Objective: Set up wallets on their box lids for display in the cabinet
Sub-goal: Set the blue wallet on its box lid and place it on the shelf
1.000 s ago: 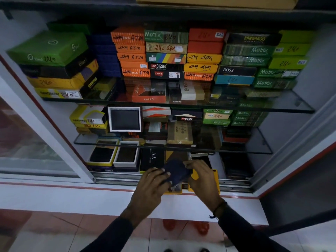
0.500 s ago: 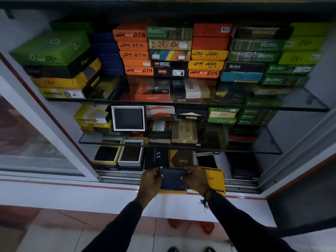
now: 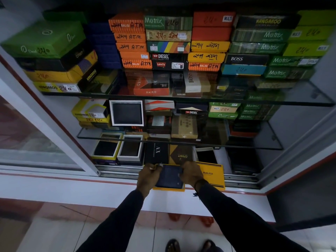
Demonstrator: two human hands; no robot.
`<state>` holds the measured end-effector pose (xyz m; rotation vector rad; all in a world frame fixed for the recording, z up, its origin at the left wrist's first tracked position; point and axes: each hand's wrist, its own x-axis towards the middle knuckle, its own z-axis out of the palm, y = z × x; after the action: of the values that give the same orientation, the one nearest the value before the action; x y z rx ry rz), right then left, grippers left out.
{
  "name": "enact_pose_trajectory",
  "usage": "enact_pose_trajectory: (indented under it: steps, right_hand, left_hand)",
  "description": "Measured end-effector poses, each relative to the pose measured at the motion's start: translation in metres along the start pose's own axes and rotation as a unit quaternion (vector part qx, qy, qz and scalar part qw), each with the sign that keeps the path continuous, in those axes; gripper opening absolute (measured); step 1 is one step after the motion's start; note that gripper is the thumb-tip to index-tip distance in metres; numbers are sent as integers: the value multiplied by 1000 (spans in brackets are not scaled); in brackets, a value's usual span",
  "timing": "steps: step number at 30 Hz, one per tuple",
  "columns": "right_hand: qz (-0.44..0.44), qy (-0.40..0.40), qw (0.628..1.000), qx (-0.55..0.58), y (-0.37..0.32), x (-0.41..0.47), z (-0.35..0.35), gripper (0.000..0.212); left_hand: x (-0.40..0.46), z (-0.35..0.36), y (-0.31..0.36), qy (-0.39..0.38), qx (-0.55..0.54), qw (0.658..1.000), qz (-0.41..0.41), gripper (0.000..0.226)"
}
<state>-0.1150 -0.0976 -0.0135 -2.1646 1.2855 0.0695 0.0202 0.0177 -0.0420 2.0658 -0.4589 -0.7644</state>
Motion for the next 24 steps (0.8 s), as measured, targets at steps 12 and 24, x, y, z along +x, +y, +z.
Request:
enact_pose_trajectory:
  steps: [12, 24]
  right_hand:
    - [34, 118, 976, 181, 0, -24, -2, 35]
    - [-103, 331, 878, 331, -46, -29, -105, 54]
  left_hand:
    - [-17, 2, 14, 67, 33, 996, 49, 16]
    - [-43, -36, 129, 215, -6, 924, 317, 41]
